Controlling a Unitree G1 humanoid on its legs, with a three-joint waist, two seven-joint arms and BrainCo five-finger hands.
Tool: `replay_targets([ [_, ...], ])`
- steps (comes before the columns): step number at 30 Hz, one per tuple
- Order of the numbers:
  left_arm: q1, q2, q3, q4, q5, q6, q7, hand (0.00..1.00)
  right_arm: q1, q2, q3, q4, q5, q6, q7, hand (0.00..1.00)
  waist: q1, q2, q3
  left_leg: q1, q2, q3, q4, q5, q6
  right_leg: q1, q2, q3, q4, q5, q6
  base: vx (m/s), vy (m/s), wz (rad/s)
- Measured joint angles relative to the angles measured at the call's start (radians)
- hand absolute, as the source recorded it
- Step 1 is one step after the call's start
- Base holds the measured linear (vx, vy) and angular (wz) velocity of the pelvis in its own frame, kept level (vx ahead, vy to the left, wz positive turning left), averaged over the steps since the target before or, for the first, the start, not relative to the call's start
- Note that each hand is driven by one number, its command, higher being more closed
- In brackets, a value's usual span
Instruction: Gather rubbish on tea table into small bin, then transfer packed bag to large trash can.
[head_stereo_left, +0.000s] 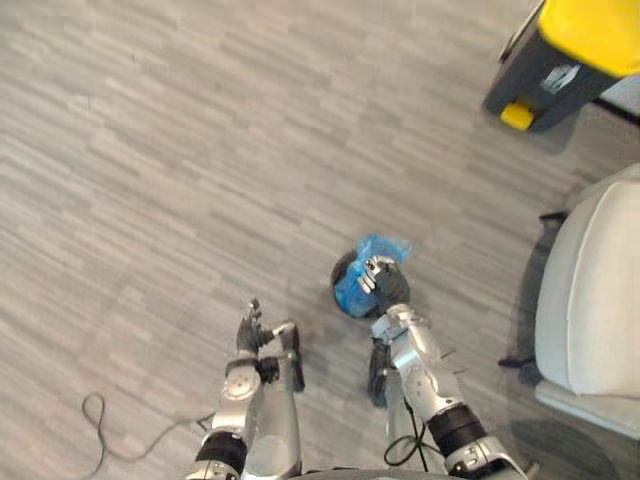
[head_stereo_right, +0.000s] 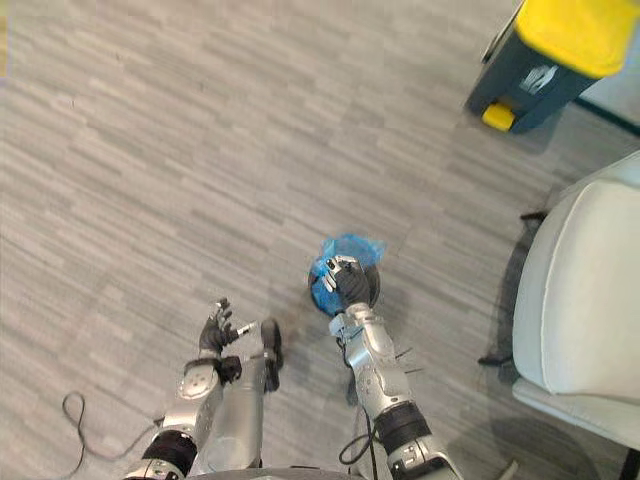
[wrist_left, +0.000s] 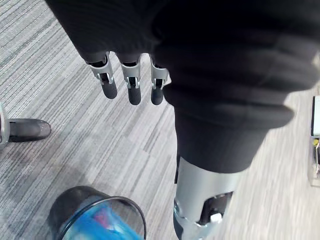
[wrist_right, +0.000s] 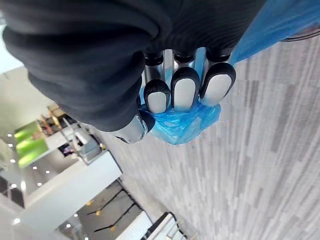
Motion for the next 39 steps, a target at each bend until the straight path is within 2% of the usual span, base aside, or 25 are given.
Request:
replay_targets([
  [4, 0.012, 0.018, 0.002, 0.039, 0.014, 0.000, -0.014, 0.00, 0.000, 0.000, -0.028, -0.009, 0.000, -0.010, 0.008, 1.00, 0.004, -0.001, -0.007, 0.076, -0.005, 0.029, -0.031, 0.000, 0.000, 0.061, 0.015, 0.047, -0.075, 0.047, 0.009, 0.04, 0.048, -0.37],
  [9, 0.023, 0.044, 0.009, 0.039, 0.014, -0.001, -0.013, 0.00, -0.012, 0.004, -0.020, -0.122, -0.045, -0.033, -0.006, 1.00, 0.002, -0.002, -0.011, 0.054, 0.007, 0.069, 0.003, -0.006, 0.016, -0.027, 0.020, 0.113, -0.065, 0.152, 0.021, -0.12, 0.037, -0.72],
  [11, 0.026, 0.038, 0.007, 0.032, 0.014, -0.004, -0.014, 0.00, -0.015, 0.003, -0.017, -0.143, -0.076, -0.043, -0.033, 1.00, -0.002, 0.007, -0.014, 0.045, 0.033, 0.078, 0.010, -0.008, 0.036, -0.083, 0.010, 0.066, 0.215, 0.015, -0.024, -0.22, -0.051, -0.30],
  [13, 0.055, 0.035, 0.007, -0.024, 0.014, -0.004, -0.012, 0.00, -0.010, 0.001, -0.015, -0.182, -0.156, -0.046, -0.071, 1.00, 0.000, 0.001, -0.017, 0.053, 0.009, 0.039, 0.031, 0.002, 0.047, -0.051, -0.027, 0.049, 0.556, -0.097, -0.003, -0.21, -0.081, 0.63],
  [14, 0.085, 0.035, 0.006, -0.075, 0.014, -0.007, -0.012, 0.00, -0.015, 0.001, 0.008, -0.212, -0.211, -0.048, -0.089, 1.00, 0.007, -0.001, -0.019, 0.052, -0.006, 0.019, 0.030, 0.019, 0.050, -0.004, -0.034, 0.063, 0.638, -0.108, 0.004, -0.27, -0.149, 0.63],
  [15, 0.100, 0.037, 0.008, -0.101, 0.014, -0.010, -0.011, 0.00, -0.020, 0.000, 0.023, -0.230, -0.239, -0.048, -0.094, 1.00, 0.010, -0.003, -0.020, 0.047, -0.012, 0.011, 0.029, 0.029, 0.047, 0.018, -0.030, 0.065, 0.644, -0.124, 0.012, -0.35, -0.180, 0.50],
  [16, 0.128, 0.036, 0.009, -0.139, 0.014, -0.016, -0.006, 0.00, -0.047, -0.011, 0.054, -0.245, -0.293, -0.053, -0.106, 1.00, 0.011, 0.007, -0.023, 0.030, -0.014, -0.007, 0.022, 0.068, 0.039, 0.037, -0.011, 0.055, 0.588, -0.174, 0.031, -0.28, -0.090, 0.30],
  [17, 0.151, 0.023, 0.006, -0.167, 0.013, -0.017, 0.002, 0.00, -0.060, -0.024, 0.072, -0.261, -0.332, -0.053, -0.122, 1.00, 0.026, 0.034, -0.038, 0.012, -0.006, -0.021, -0.015, 0.103, 0.046, 0.048, 0.015, 0.041, 0.518, -0.201, 0.039, -0.37, -0.092, 0.20],
  [18, 0.151, 0.023, 0.006, -0.167, 0.013, -0.017, 0.002, 0.00, -0.060, -0.024, 0.072, -0.261, -0.332, -0.053, -0.122, 1.00, 0.026, 0.034, -0.038, 0.012, -0.006, -0.021, -0.015, 0.103, 0.046, 0.048, 0.015, 0.041, 0.518, -0.201, 0.039, -0.39, -0.125, -0.10],
  [19, 0.211, -0.009, -0.025, -0.259, 0.011, -0.039, 0.013, 0.00, -0.080, -0.049, 0.075, -0.311, -0.391, -0.062, -0.155, 1.00, 0.063, 0.053, -0.059, -0.020, 0.020, -0.034, -0.105, 0.151, 0.025, 0.073, 0.043, -0.008, 0.360, -0.293, -0.036, -0.48, -0.225, 0.02],
  [20, 0.222, -0.025, -0.044, -0.274, 0.007, -0.042, 0.010, 0.00, -0.101, -0.071, 0.072, -0.320, -0.415, -0.066, -0.171, 1.00, 0.057, 0.088, -0.057, -0.047, 0.024, -0.062, -0.141, 0.163, 0.010, 0.071, 0.071, -0.034, 0.312, -0.308, -0.062, -0.43, -0.213, 0.22],
  [21, 0.220, -0.036, -0.057, -0.277, 0.000, -0.040, 0.010, 0.00, -0.103, -0.086, 0.062, -0.319, -0.434, -0.066, -0.179, 1.00, 0.054, 0.111, -0.054, -0.046, 0.028, -0.086, -0.170, 0.156, 0.001, 0.073, 0.082, -0.058, 0.298, -0.289, -0.075, -0.41, -0.139, 0.67],
  [22, 0.222, -0.037, -0.103, -0.305, -0.008, -0.040, 0.010, 0.00, -0.103, -0.109, 0.038, -0.303, -0.444, -0.058, -0.195, 1.00, 0.054, 0.114, -0.049, -0.029, 0.026, -0.094, -0.221, 0.074, -0.093, 0.070, 0.073, -0.085, 0.272, -0.258, -0.101, -0.40, -0.065, 0.80],
  [23, 0.222, -0.034, -0.139, -0.344, -0.009, -0.042, 0.006, 0.00, -0.104, -0.121, 0.007, -0.292, -0.464, -0.042, -0.206, 1.00, 0.055, 0.094, -0.047, -0.030, -0.002, -0.074, -0.206, 0.077, -0.074, 0.067, 0.039, -0.120, 0.248, -0.239, -0.127, -0.36, -0.054, 0.83],
  [24, 0.221, -0.032, -0.148, -0.364, -0.007, -0.044, 0.005, 0.00, -0.109, -0.121, -0.005, -0.286, -0.473, -0.039, -0.212, 1.00, 0.050, 0.085, -0.049, -0.034, -0.022, -0.070, -0.178, 0.080, -0.069, 0.068, 0.020, -0.135, 0.235, -0.228, -0.132, -0.32, -0.060, 0.89],
  [25, 0.221, -0.026, -0.152, -0.414, -0.006, -0.046, 0.004, 0.00, -0.133, -0.123, -0.024, -0.274, -0.474, -0.037, -0.213, 1.00, 0.026, 0.073, -0.049, -0.046, -0.053, -0.054, -0.066, 0.070, -0.046, 0.063, -0.004, -0.152, 0.195, -0.188, -0.132, -0.21, -0.047, 0.58],
  [26, 0.222, -0.022, -0.151, -0.441, -0.005, -0.048, 0.005, 0.00, -0.140, -0.128, -0.026, -0.274, -0.474, -0.037, -0.213, 1.00, 0.028, 0.073, -0.049, -0.044, -0.054, -0.051, -0.001, 0.055, -0.026, 0.058, -0.009, -0.151, 0.177, -0.169, -0.132, -0.30, -0.014, 0.37],
  [27, 0.221, -0.008, -0.148, -0.492, -0.005, -0.059, 0.006, 0.00, -0.150, -0.141, -0.020, -0.274, -0.475, -0.037, -0.211, 1.00, 0.028, 0.076, -0.051, -0.023, -0.044, -0.057, 0.121, 0.009, 0.021, 0.055, -0.013, -0.147, 0.148, -0.138, -0.129, -0.30, 0.045, -0.02],
  [28, 0.217, 0.010, -0.147, -0.533, -0.005, -0.075, 0.006, 0.00, -0.157, -0.148, -0.011, -0.274, -0.474, -0.036, -0.210, 1.00, 0.029, 0.079, -0.052, 0.024, -0.024, -0.065, 0.202, -0.053, 0.034, 0.055, -0.011, -0.140, 0.126, -0.115, -0.125, -0.30, 0.086, -0.04],
  [29, 0.207, 0.025, -0.152, -0.555, -0.006, -0.091, 0.008, 0.00, -0.161, -0.154, 0.005, -0.274, -0.474, -0.037, -0.209, 1.00, 0.023, 0.085, -0.056, 0.085, -0.013, -0.084, 0.200, -0.111, 0.002, 0.061, -0.003, -0.136, 0.095, -0.090, -0.117, -0.16, 0.088, -0.05],
  [30, 0.199, 0.032, -0.157, -0.560, -0.006, -0.094, 0.008, 0.00, -0.163, -0.157, 0.013, -0.275, -0.474, -0.037, -0.207, 1.00, 0.021, 0.090, -0.061, 0.117, -0.014, -0.090, 0.159, -0.127, -0.018, 0.063, 0.002, -0.134, 0.077, -0.077, -0.110, -0.12, 0.116, -0.07],
  [31, 0.187, 0.045, -0.170, -0.575, -0.005, -0.101, 0.009, 0.00, -0.171, -0.158, 0.022, -0.275, -0.475, -0.037, -0.201, 1.00, 0.009, 0.102, -0.069, 0.180, -0.014, -0.105, 0.026, -0.138, -0.052, 0.061, 0.012, -0.134, 0.042, -0.047, -0.099, -0.07, 0.116, -0.04],
  [32, 0.170, 0.057, -0.177, -0.574, -0.003, -0.100, 0.009, 0.00, -0.171, -0.148, 0.022, -0.275, -0.474, -0.035, -0.191, 1.00, 0.003, 0.088, -0.069, 0.193, -0.024, -0.102, -0.019, -0.108, -0.060, 0.057, 0.002, -0.128, 0.027, -0.034, -0.088, -0.07, 0.141, 0.00],
  [34, 0.130, 0.092, -0.213, -0.578, 0.016, -0.100, 0.012, 0.00, -0.173, -0.135, 0.040, -0.275, -0.475, -0.034, -0.165, 1.00, -0.007, 0.069, -0.087, 0.209, -0.053, -0.089, -0.096, -0.054, -0.039, 0.063, -0.012, -0.120, -0.040, 0.034, -0.063, -0.03, 0.145, 0.01],
  [39, 0.031, 0.122, -0.269, -0.578, 0.094, -0.099, 0.014, 0.00, -0.221, -0.112, 0.152, -0.308, -0.474, -0.029, -0.110, 1.00, -0.023, 0.056, -0.108, 0.209, -0.082, -0.052, -0.105, -0.044, -0.025, 0.105, -0.013, -0.068, -0.189, 0.145, -0.036, -0.02, 0.133, -0.21],
])
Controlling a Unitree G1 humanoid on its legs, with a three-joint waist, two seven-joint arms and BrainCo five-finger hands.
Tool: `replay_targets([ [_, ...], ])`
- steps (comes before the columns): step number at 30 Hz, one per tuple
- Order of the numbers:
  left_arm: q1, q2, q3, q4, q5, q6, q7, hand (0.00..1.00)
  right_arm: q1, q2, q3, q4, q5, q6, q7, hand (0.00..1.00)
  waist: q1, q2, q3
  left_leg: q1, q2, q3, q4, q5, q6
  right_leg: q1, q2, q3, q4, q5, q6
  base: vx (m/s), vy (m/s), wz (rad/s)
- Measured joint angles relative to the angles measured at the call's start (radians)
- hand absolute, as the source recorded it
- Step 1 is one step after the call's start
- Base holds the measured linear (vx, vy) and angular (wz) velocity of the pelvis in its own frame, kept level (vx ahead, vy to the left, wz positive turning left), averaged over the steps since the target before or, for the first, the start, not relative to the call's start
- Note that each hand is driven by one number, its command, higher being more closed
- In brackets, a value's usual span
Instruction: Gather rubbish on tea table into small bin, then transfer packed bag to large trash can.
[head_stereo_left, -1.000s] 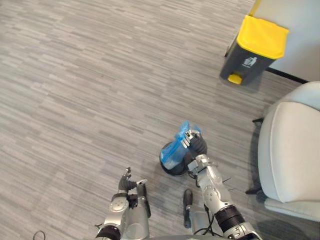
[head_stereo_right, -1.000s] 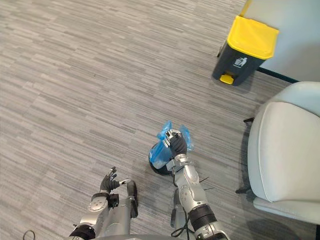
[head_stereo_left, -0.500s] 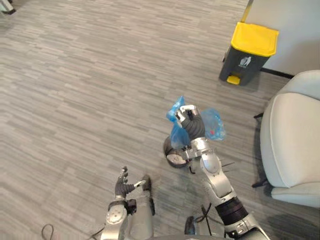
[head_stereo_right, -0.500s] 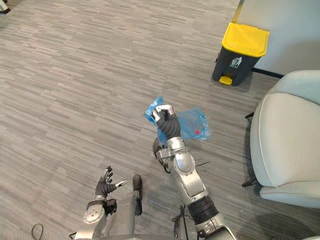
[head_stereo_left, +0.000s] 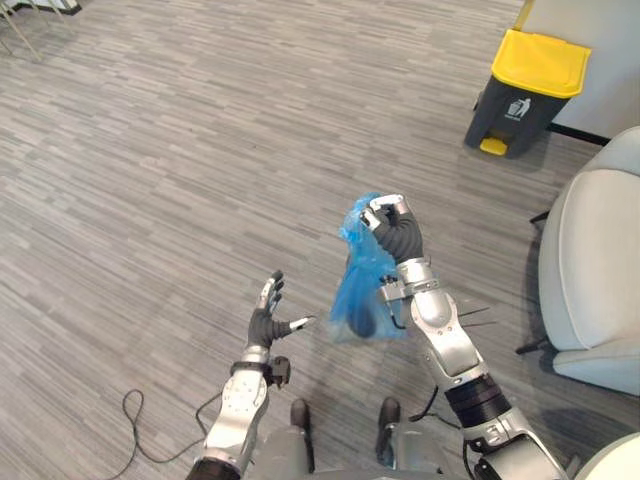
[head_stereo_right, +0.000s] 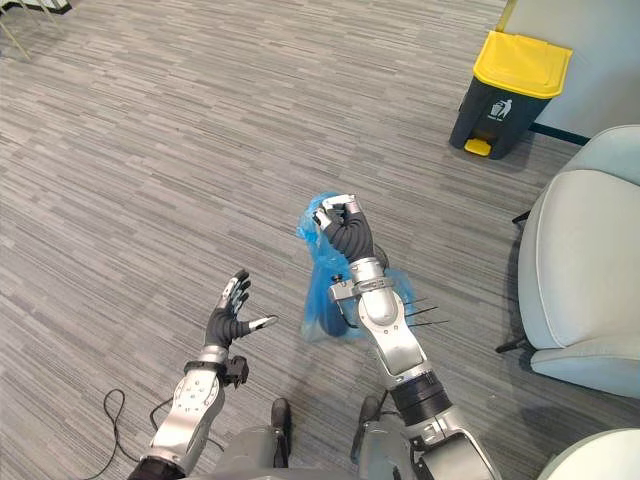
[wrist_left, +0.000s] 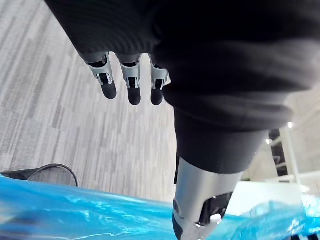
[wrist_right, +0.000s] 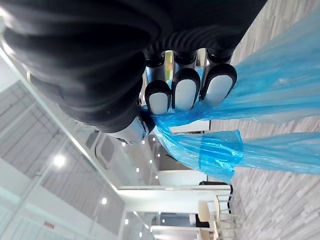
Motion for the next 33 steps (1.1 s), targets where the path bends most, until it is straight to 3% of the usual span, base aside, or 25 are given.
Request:
replay_targets([
  [7, -0.129, 0.017, -0.088, 0.141, 0.097, 0.014, -0.005, 0.00, -0.139, 0.049, 0.217, -0.048, 0.044, 0.000, 0.091, 1.00, -0.005, -0.033, -0.039, 0.045, 0.009, 0.076, -0.018, 0.003, 0.006, 0.024, 0.016, 0.086, -0.077, 0.067, -0.007, -0.06, 0.017, -0.35],
  [8, -0.145, 0.016, -0.095, 0.185, 0.118, 0.023, -0.004, 1.00, -0.143, 0.064, 0.236, -0.049, 0.057, 0.000, 0.100, 1.00, -0.005, -0.039, -0.044, 0.051, 0.014, 0.085, -0.019, 0.003, 0.006, 0.025, 0.022, 0.097, -0.078, 0.069, -0.009, -0.07, -0.038, -0.28],
  [13, -0.180, 0.012, -0.099, 0.292, 0.195, 0.086, 0.019, 1.00, -0.203, 0.077, 0.311, -0.049, 0.145, 0.011, 0.119, 1.00, -0.011, -0.043, -0.050, 0.070, 0.021, 0.108, -0.024, 0.006, 0.002, 0.033, 0.038, 0.122, -0.094, 0.086, -0.018, -0.07, -0.027, -0.18],
  [24, -0.181, -0.010, -0.114, 0.252, 0.221, 0.090, 0.064, 1.00, -0.216, 0.091, 0.373, -0.049, 0.197, 0.016, 0.121, 1.00, -0.014, -0.051, -0.068, 0.079, 0.032, 0.104, -0.026, 0.007, 0.000, 0.061, 0.044, 0.118, -0.129, 0.101, -0.015, -0.01, -0.005, 0.00],
  [25, -0.180, -0.011, -0.114, 0.234, 0.219, 0.090, 0.064, 1.00, -0.216, 0.093, 0.375, -0.048, 0.196, 0.016, 0.121, 0.00, -0.015, -0.051, -0.068, 0.079, 0.032, 0.103, -0.026, 0.007, 0.000, 0.061, 0.044, 0.118, -0.130, 0.101, -0.015, 0.00, 0.000, 0.00],
  [30, -0.159, -0.030, -0.103, 0.182, 0.180, 0.087, 0.064, 1.00, -0.148, 0.092, 0.377, -0.030, 0.135, 0.015, 0.143, 0.00, -0.025, -0.051, -0.081, 0.090, 0.031, 0.096, -0.039, 0.007, 0.000, 0.079, 0.045, 0.111, -0.145, 0.102, -0.014, 0.01, 0.001, 0.04],
  [33, -0.114, -0.044, -0.067, 0.137, 0.142, 0.086, 0.065, 1.00, -0.051, 0.047, 0.355, 0.009, 0.057, 0.016, 0.145, 0.00, -0.026, -0.054, -0.099, 0.096, 0.030, 0.099, -0.048, 0.007, 0.000, 0.080, 0.047, 0.113, -0.147, 0.101, -0.013, 0.00, 0.000, 0.00],
])
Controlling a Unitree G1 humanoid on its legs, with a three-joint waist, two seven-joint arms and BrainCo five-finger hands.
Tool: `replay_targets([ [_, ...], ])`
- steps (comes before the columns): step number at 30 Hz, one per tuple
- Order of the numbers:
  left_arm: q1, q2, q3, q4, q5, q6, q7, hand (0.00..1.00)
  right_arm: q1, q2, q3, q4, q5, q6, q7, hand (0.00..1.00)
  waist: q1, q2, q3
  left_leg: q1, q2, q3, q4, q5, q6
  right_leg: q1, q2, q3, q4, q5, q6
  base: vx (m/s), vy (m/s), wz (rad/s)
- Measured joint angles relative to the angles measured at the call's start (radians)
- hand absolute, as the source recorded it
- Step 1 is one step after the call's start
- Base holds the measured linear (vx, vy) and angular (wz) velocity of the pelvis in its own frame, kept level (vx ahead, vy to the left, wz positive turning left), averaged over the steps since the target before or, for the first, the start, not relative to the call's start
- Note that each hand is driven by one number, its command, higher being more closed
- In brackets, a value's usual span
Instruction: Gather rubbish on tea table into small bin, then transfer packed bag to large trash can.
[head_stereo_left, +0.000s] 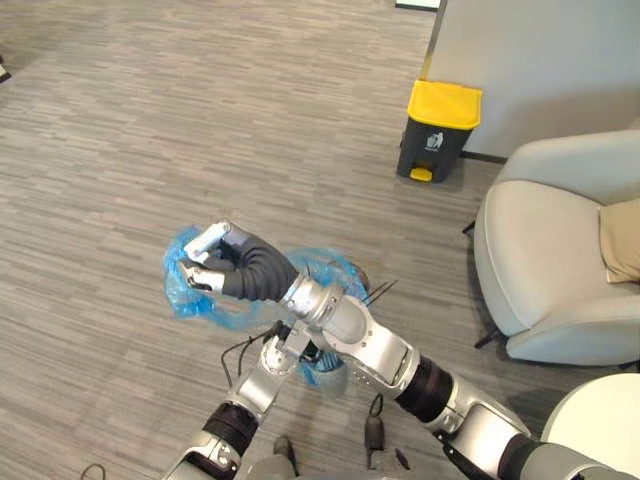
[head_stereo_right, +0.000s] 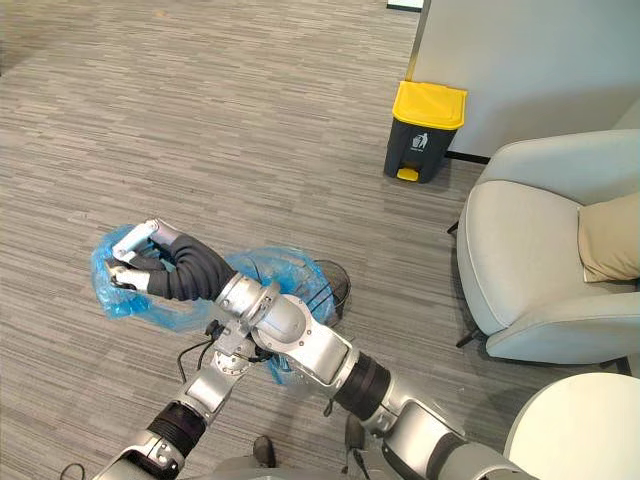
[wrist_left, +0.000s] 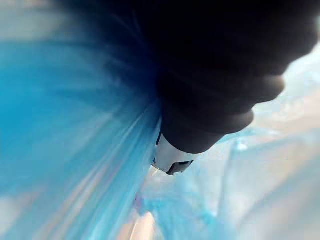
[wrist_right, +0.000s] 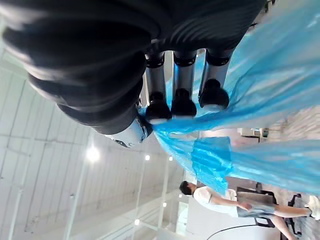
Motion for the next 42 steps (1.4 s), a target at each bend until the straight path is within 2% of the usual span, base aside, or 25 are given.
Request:
replay_targets([
  [3, 0.030, -0.002, 0.042, -0.018, -0.030, -0.004, 0.000, 1.00, 0.117, -0.077, -0.077, 0.003, -0.134, 0.000, -0.002, 0.00, 0.000, -0.001, -0.001, 0.004, -0.002, 0.000, -0.004, 0.000, 0.000, 0.002, 0.000, 0.001, 0.000, -0.001, 0.001, 0.00, 0.000, 0.00],
  [6, 0.088, 0.000, 0.096, -0.028, -0.056, -0.015, -0.004, 1.00, 0.275, -0.181, -0.232, 0.003, -0.299, -0.003, -0.011, 0.00, -0.002, -0.001, -0.001, 0.015, -0.004, 0.004, -0.013, 0.000, 0.000, 0.008, -0.002, 0.005, -0.002, -0.004, 0.005, 0.00, 0.000, 0.00],
  [7, 0.094, 0.001, 0.101, -0.028, -0.059, -0.016, -0.004, 1.00, 0.287, -0.189, -0.245, 0.003, -0.307, -0.003, -0.012, 0.00, -0.002, -0.001, -0.001, 0.015, -0.004, 0.004, -0.014, 0.000, 0.000, 0.008, -0.002, 0.005, -0.003, -0.004, 0.005, 0.00, 0.000, 0.00],
  [9, 0.138, 0.006, 0.137, -0.029, -0.069, -0.023, -0.007, 1.00, 0.396, -0.231, -0.362, 0.006, -0.359, -0.004, -0.015, 0.00, -0.003, -0.001, -0.001, 0.016, -0.009, 0.004, -0.018, 0.000, 0.000, 0.013, -0.003, 0.005, -0.013, -0.004, 0.005, 0.00, 0.000, 0.00],
  [15, 0.265, 0.021, 0.263, -0.012, -0.080, -0.027, -0.048, 1.00, 0.558, -0.226, -0.656, 0.219, -0.370, -0.006, -0.053, 0.00, -0.029, 0.001, -0.001, 0.034, -0.017, -0.008, -0.035, 0.005, 0.000, 0.031, 0.001, -0.016, -0.020, -0.006, 0.007, 0.00, -0.001, 0.05],
  [17, 0.305, 0.025, 0.334, 0.032, -0.087, -0.027, -0.056, 1.00, 0.598, -0.208, -0.758, 0.327, -0.362, 0.002, -0.064, 0.00, -0.029, 0.006, -0.005, 0.046, -0.019, -0.014, -0.043, 0.005, 0.000, 0.044, -0.001, -0.020, -0.021, -0.009, 0.010, -0.01, 0.003, 0.09],
  [20, 0.345, 0.035, 0.403, 0.103, -0.099, -0.027, -0.081, 1.00, 0.625, -0.206, -0.845, 0.455, -0.350, 0.010, -0.075, 0.00, -0.029, 0.016, -0.009, 0.047, -0.026, -0.026, -0.048, 0.006, -0.001, 0.049, -0.008, -0.038, -0.022, -0.015, 0.014, -0.02, 0.009, 0.12],
  [23, 0.390, 0.038, 0.464, 0.164, -0.109, -0.021, -0.106, 1.00, 0.642, -0.204, -0.895, 0.549, -0.348, 0.023, -0.079, 0.00, -0.028, 0.022, -0.013, 0.046, -0.032, -0.040, -0.050, 0.006, 0.000, 0.054, -0.015, -0.051, -0.022, -0.025, 0.020, -0.02, 0.008, 0.16],
  [27, 0.418, 0.041, 0.505, 0.204, -0.109, -0.008, -0.125, 1.00, 0.661, -0.202, -0.902, 0.586, -0.349, 0.027, -0.093, 0.00, -0.028, 0.028, -0.008, 0.017, -0.034, -0.077, -0.032, 0.003, -0.003, 0.054, -0.028, -0.093, -0.021, -0.033, 0.024, -0.01, 0.001, 0.28],
  [29, 0.415, 0.042, 0.519, 0.206, -0.109, -0.007, -0.135, 1.00, 0.656, -0.200, -0.902, 0.586, -0.350, 0.027, -0.095, 0.00, -0.027, 0.032, 0.007, -0.020, -0.038, -0.110, 0.000, 0.000, 0.002, 0.049, -0.031, -0.127, -0.014, -0.034, 0.023, -0.01, 0.003, 0.53],
  [32, 0.404, 0.038, 0.519, 0.204, -0.109, -0.007, -0.138, 1.00, 0.648, -0.190, -0.901, 0.586, -0.351, 0.027, -0.101, 0.00, -0.023, 0.043, 0.041, -0.084, -0.047, -0.165, 0.062, -0.016, 0.014, 0.048, -0.047, -0.203, 0.020, -0.069, 0.034, -0.06, 0.048, 0.79],
  [33, 0.406, 0.033, 0.518, 0.194, -0.112, -0.007, -0.138, 1.00, 0.646, -0.180, -0.901, 0.583, -0.351, 0.027, -0.118, 0.00, -0.009, 0.046, 0.056, -0.121, -0.039, -0.150, 0.089, -0.039, 0.040, 0.047, -0.057, -0.255, 0.036, -0.086, 0.037, -0.06, 0.038, 0.69],
  [34, 0.406, 0.031, 0.517, 0.192, -0.114, -0.007, -0.138, 1.00, 0.646, -0.179, -0.901, 0.582, -0.351, 0.027, -0.119, 0.00, -0.009, 0.047, 0.057, -0.129, -0.034, -0.136, 0.096, -0.043, 0.047, 0.046, -0.059, -0.269, 0.038, -0.089, 0.040, -0.05, 0.014, 1.00],
  [36, 0.404, 0.019, 0.509, 0.174, -0.126, -0.008, -0.138, 1.00, 0.650, -0.176, -0.901, 0.583, -0.348, 0.028, -0.135, 0.00, -0.002, 0.031, 0.068, -0.161, 0.000, -0.010, 0.110, -0.057, 0.075, 0.041, -0.092, -0.335, 0.040, -0.100, 0.053, 0.04, 0.051, 0.96],
  [37, 0.393, 0.014, 0.504, 0.165, -0.128, -0.008, -0.138, 1.00, 0.648, -0.176, -0.902, 0.583, -0.347, 0.028, -0.140, 0.00, 0.000, 0.039, 0.071, -0.188, 0.050, 0.110, 0.164, -0.072, 0.098, 0.033, -0.107, -0.371, 0.048, -0.108, 0.064, 0.10, 0.151, 1.10],
  [38, 0.394, 0.013, 0.497, 0.165, -0.128, -0.007, -0.138, 1.00, 0.634, -0.175, -0.901, 0.583, -0.338, 0.033, -0.144, 0.00, -0.002, 0.059, 0.077, -0.204, 0.083, 0.173, 0.190, -0.061, 0.097, 0.039, -0.111, -0.412, 0.069, -0.115, 0.074, 0.11, 0.142, 1.07],
  [39, 0.395, 0.010, 0.496, 0.165, -0.128, -0.007, -0.138, 1.00, 0.631, -0.174, -0.900, 0.583, -0.330, 0.039, -0.145, 0.00, -0.001, 0.054, 0.083, -0.212, 0.089, 0.179, 0.203, -0.046, 0.094, 0.042, -0.118, -0.427, 0.082, -0.120, 0.085, 0.17, 0.171, 0.94],
  [40, 0.394, 0.012, 0.496, 0.163, -0.128, -0.007, -0.138, 1.00, 0.627, -0.160, -0.900, 0.583, -0.329, 0.047, -0.148, 0.00, 0.007, 0.049, 0.087, -0.217, 0.079, 0.158, 0.238, -0.056, 0.083, 0.056, -0.144, -0.450, 0.115, -0.137, 0.102, 0.21, 0.216, 0.70],
  [41, 0.397, 0.017, 0.495, 0.146, -0.128, -0.007, -0.138, 1.00, 0.626, -0.145, -0.901, 0.578, -0.329, 0.047, -0.150, 0.00, 0.026, 0.029, 0.098, -0.217, 0.060, 0.141, 0.280, -0.097, 0.090, 0.066, -0.176, -0.462, 0.172, -0.173, 0.121, 0.22, 0.241, 0.59],
  [42, 0.402, 0.018, 0.494, 0.134, -0.128, -0.007, -0.138, 1.00, 0.625, -0.139, -0.900, 0.577, -0.330, 0.047, -0.150, 0.00, 0.033, 0.019, 0.104, -0.215, 0.054, 0.135, 0.303, -0.123, 0.094, 0.068, -0.196, -0.465, 0.213, -0.198, 0.132, 0.20, 0.207, 0.62],
])
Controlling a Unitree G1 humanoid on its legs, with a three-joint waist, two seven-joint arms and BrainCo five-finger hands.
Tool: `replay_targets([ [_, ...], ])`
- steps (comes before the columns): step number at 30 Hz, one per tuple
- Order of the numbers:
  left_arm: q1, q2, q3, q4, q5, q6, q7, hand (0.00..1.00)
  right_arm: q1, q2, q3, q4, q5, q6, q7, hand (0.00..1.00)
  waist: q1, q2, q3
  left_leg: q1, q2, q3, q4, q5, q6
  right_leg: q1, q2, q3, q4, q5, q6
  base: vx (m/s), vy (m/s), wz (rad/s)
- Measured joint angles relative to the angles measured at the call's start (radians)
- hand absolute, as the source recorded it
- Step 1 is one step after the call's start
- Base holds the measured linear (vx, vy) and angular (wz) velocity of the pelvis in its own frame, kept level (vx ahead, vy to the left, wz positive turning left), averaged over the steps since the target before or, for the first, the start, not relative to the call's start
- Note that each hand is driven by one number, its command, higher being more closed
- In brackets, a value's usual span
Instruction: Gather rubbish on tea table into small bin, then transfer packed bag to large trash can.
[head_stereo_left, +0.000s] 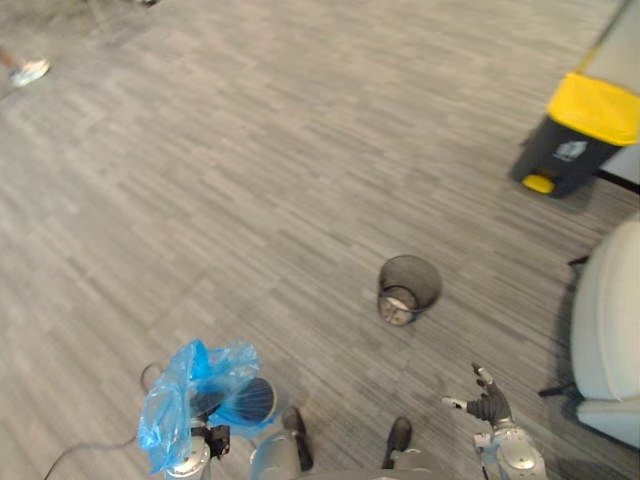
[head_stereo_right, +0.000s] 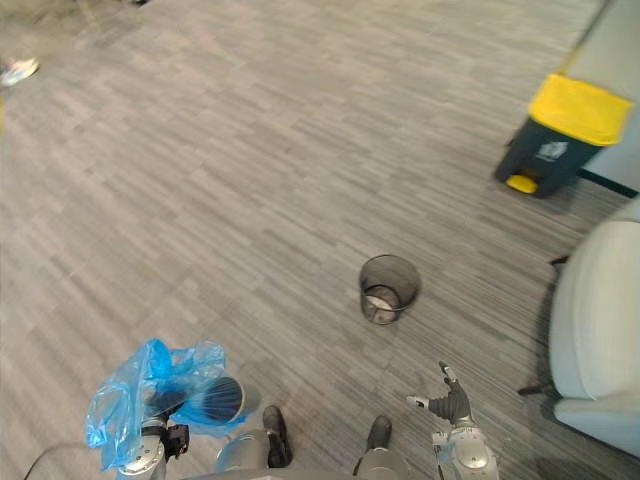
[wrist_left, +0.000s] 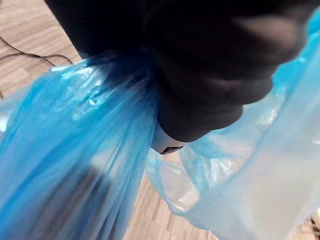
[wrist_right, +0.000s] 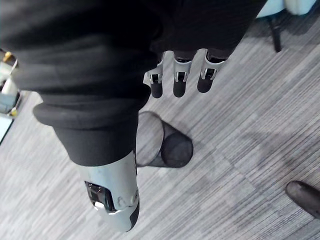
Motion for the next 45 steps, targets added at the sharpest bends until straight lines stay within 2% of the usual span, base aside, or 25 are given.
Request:
replay_targets([
  [2, 0.018, 0.007, -0.029, -0.022, 0.001, 0.004, -0.001, 1.00, 0.011, 0.017, -0.001, -0.031, 0.000, 0.003, -0.002, 0.00, -0.005, -0.016, 0.012, 0.021, -0.027, -0.046, 0.069, -0.081, 0.017, -0.035, -0.087, 0.051, 0.250, -0.065, -0.032, 0.21, 0.161, 0.58],
  [3, 0.027, 0.020, -0.055, -0.047, 0.001, 0.010, 0.000, 1.00, 0.022, 0.028, 0.001, -0.055, 0.001, 0.001, -0.002, 0.00, -0.008, -0.018, 0.020, 0.050, -0.040, -0.066, 0.088, -0.121, 0.030, -0.126, -0.117, 0.178, 0.463, -0.068, -0.082, 0.21, 0.143, 0.36],
  [4, 0.031, 0.032, -0.064, -0.052, 0.001, 0.010, -0.001, 1.00, 0.025, 0.038, 0.002, -0.055, 0.001, 0.001, -0.002, 0.00, -0.010, -0.009, 0.027, 0.063, -0.042, -0.075, 0.091, -0.140, 0.032, -0.168, -0.104, 0.248, 0.553, -0.094, -0.084, 0.37, 0.165, 0.43],
  [6, 0.030, 0.064, -0.070, -0.070, 0.001, 0.015, 0.001, 1.00, 0.040, 0.069, 0.005, -0.053, 0.002, 0.001, 0.001, 0.00, -0.017, -0.033, 0.029, 0.124, -0.054, -0.099, 0.072, -0.173, 0.036, -0.275, -0.032, 0.349, 0.716, -0.183, -0.067, 0.39, 0.076, 0.39],
  [9, 0.011, 0.078, -0.072, -0.059, 0.001, 0.017, 0.000, 1.00, 0.030, 0.073, -0.001, -0.030, 0.013, 0.001, 0.002, 0.00, -0.043, -0.042, 0.032, 0.188, -0.075, -0.117, 0.044, -0.224, 0.016, -0.406, 0.023, 0.273, 0.599, -0.205, -0.080, 0.41, 0.019, 0.30],
  [12, -0.039, 0.074, -0.058, -0.020, 0.000, 0.017, 0.000, 1.00, 0.010, 0.067, 0.002, 0.051, 0.019, 0.014, 0.007, 0.00, -0.065, -0.031, 0.042, 0.295, -0.082, -0.132, -0.032, -0.234, -0.033, -0.447, 0.089, 0.159, 0.259, -0.095, -0.127, 0.55, -0.041, 0.33],
  [14, -0.037, 0.076, -0.050, -0.020, 0.001, 0.016, 0.000, 1.00, 0.013, 0.067, 0.001, 0.053, 0.019, 0.019, 0.010, 0.00, -0.069, -0.039, 0.034, 0.365, -0.082, -0.136, -0.078, -0.248, -0.083, -0.474, 0.126, 0.118, 0.188, -0.004, -0.199, 0.70, -0.117, 0.36],
  [15, -0.040, 0.069, -0.049, -0.011, 0.001, 0.017, -0.001, 1.00, 0.029, 0.060, -0.002, 0.053, 0.019, 0.020, 0.013, 0.00, -0.092, -0.045, 0.026, 0.391, -0.072, -0.145, -0.055, -0.256, -0.121, -0.471, 0.138, 0.119, 0.214, 0.121, -0.314, 0.90, -0.157, 0.23],
  [16, -0.047, 0.032, -0.047, 0.005, 0.001, 0.020, 0.000, 1.00, 0.011, 0.044, -0.002, 0.045, 0.019, 0.023, 0.015, 0.00, -0.080, 0.014, 0.025, 0.387, -0.007, -0.138, 0.014, -0.238, -0.176, -0.459, 0.177, 0.085, 0.267, 0.070, -0.337, 0.75, -0.135, 0.04],
  [17, -0.043, 0.023, -0.044, 0.005, 0.001, 0.021, -0.001, 1.00, 0.009, 0.048, -0.002, 0.027, 0.019, 0.023, 0.015, 0.00, -0.078, 0.019, 0.028, 0.377, 0.012, -0.132, 0.075, -0.204, -0.200, -0.441, 0.189, 0.076, 0.276, 0.036, -0.351, 0.62, -0.106, -0.54],
  [19, -0.024, -0.028, -0.031, 0.001, 0.001, 0.022, -0.002, 1.00, 0.013, 0.048, -0.002, -0.034, 0.019, 0.021, 0.016, 0.00, -0.069, 0.024, 0.031, 0.294, 0.077, -0.127, 0.403, 0.003, -0.084, -0.317, 0.251, 0.121, 0.245, -0.038, -0.349, 0.75, -0.164, -0.75],
  [21, -0.015, -0.052, -0.032, -0.027, 0.000, 0.018, -0.003, 1.00, 0.012, 0.063, -0.002, -0.097, 0.029, 0.015, 0.013, 0.00, -0.041, 0.002, 0.036, 0.163, 0.102, -0.125, 0.679, -0.094, -0.044, -0.131, 0.314, 0.247, 0.135, -0.071, -0.341, 0.83, -0.094, -1.21],
  [22, -0.015, -0.055, -0.034, -0.029, 0.000, 0.017, -0.003, 1.00, 0.012, 0.066, -0.002, -0.106, 0.039, 0.013, 0.012, 0.00, -0.032, -0.005, 0.035, 0.127, 0.098, -0.117, 0.682, -0.106, -0.026, -0.099, 0.320, 0.280, 0.109, -0.071, -0.341, 0.69, 0.000, -1.28],
  [25, -0.006, -0.063, -0.035, -0.044, 0.000, 0.016, -0.003, 1.00, 0.009, 0.070, -0.003, -0.119, 0.041, 0.012, 0.009, 0.00, 0.020, -0.014, 0.036, -0.053, 0.068, -0.122, 0.562, -0.139, 0.022, 0.001, 0.343, 0.468, 0.018, -0.080, -0.327, 0.46, 0.080, -1.50],
  [27, -0.003, -0.066, -0.035, -0.045, 0.000, 0.016, -0.003, 1.00, 0.008, 0.071, -0.004, -0.118, 0.041, 0.017, 0.005, 0.00, 0.053, -0.020, 0.041, -0.091, 0.028, -0.194, 0.411, -0.150, -0.012, 0.033, 0.338, 0.573, 0.020, -0.102, -0.301, 0.49, 0.237, -1.80],
  [29, 0.006, -0.077, -0.030, -0.046, -0.001, 0.016, -0.001, 1.00, 0.001, 0.071, -0.032, -0.105, 0.041, 0.017, -0.009, 0.00, 0.048, -0.005, 0.035, -0.085, -0.022, -0.352, 0.127, -0.106, -0.089, 0.053, 0.335, 0.654, 0.059, -0.162, -0.253, 0.51, 0.375, -1.78],
  [30, 0.007, -0.085, -0.029, -0.047, -0.001, 0.015, 0.000, 1.00, -0.002, 0.067, -0.053, -0.092, 0.041, 0.018, -0.018, 0.00, 0.051, 0.004, 0.031, -0.063, -0.021, -0.394, 0.066, 0.004, -0.119, 0.049, 0.339, 0.703, 0.117, -0.217, -0.227, 0.45, 0.361, -1.49],
  [31, 0.001, -0.077, -0.030, -0.048, -0.001, 0.017, 0.000, 1.00, 0.006, 0.085, -0.057, -0.079, 0.041, 0.022, -0.024, 0.00, 0.039, -0.032, 0.018, -0.044, -0.028, -0.324, 0.095, -0.057, -0.103, 0.029, 0.305, 0.720, 0.180, -0.248, -0.191, 0.47, 0.322, -1.57],
  [33, 0.009, -0.068, -0.025, -0.084, -0.001, 0.018, 0.000, 1.00, 0.032, 0.092, -0.058, -0.084, 0.041, 0.021, -0.027, 0.00, 0.034, -0.049, 0.010, 0.001, -0.017, -0.224, 0.135, -0.140, -0.083, -0.013, 0.278, 0.713, 0.287, -0.271, -0.125, 0.44, 0.281, -1.47],
  [35, 0.013, -0.042, -0.031, -0.092, -0.001, 0.019, 0.001, 1.00, 0.021, 0.095, -0.061, -0.065, 0.047, 0.021, -0.028, 0.00, 0.033, -0.052, 0.012, 0.096, -0.003, -0.119, 0.154, -0.197, -0.050, -0.086, 0.220, 0.620, 0.468, -0.266, 0.065, 0.35, 0.262, -1.58],
  [36, 0.014, -0.033, -0.030, -0.093, -0.001, 0.019, 0.002, 1.00, 0.008, 0.098, -0.061, -0.050, 0.049, 0.021, -0.028, 0.00, 0.020, -0.053, 0.011, 0.115, 0.001, -0.108, 0.152, -0.200, -0.044, -0.111, 0.199, 0.574, 0.516, -0.261, 0.081, 0.34, 0.231, -1.24],
  [39, 0.005, 0.010, -0.028, -0.093, -0.001, 0.020, 0.007, 1.00, -0.059, 0.106, -0.060, 0.017, 0.049, 0.024, -0.028, 0.00, 0.008, -0.048, 0.014, 0.222, 0.014, -0.029, 0.072, -0.201, -0.042, -0.219, 0.093, 0.275, 0.631, -0.300, -0.048, 0.31, 0.093, -1.06],
  [41, -0.012, 0.029, -0.027, -0.084, -0.001, 0.020, 0.006, 1.00, -0.113, 0.104, -0.059, 0.047, 0.047, 0.023, -0.029, 0.00, -0.006, -0.040, 0.019, 0.300, 0.021, 0.020, -0.014, -0.198, -0.048, -0.292, 0.052, 0.105, 0.566, -0.305, -0.087, 0.33, -0.009, -0.87],
  [44, -0.065, 0.028, -0.021, -0.011, -0.001, 0.022, 0.004, 1.00, -0.147, 0.076, -0.059, 0.090, 0.044, 0.024, -0.029, 0.00, -0.010, -0.007, 0.039, 0.383, 0.034, 0.039, -0.082, -0.175, -0.089, -0.360, 0.097, 0.017, 0.429, -0.229, -0.171, 0.37, -0.054, -0.63],
  [45, -0.082, 0.034, -0.019, 0.006, 0.000, 0.022, 0.004, 1.00, -0.141, 0.068, -0.059, 0.090, 0.040, 0.024, -0.030, 0.00, -0.013, -0.008, 0.038, 0.419, 0.034, 0.037, -0.094, -0.163, -0.111, -0.370, 0.143, 0.019, 0.310, -0.147, -0.197, 0.49, -0.112, -0.16],
])
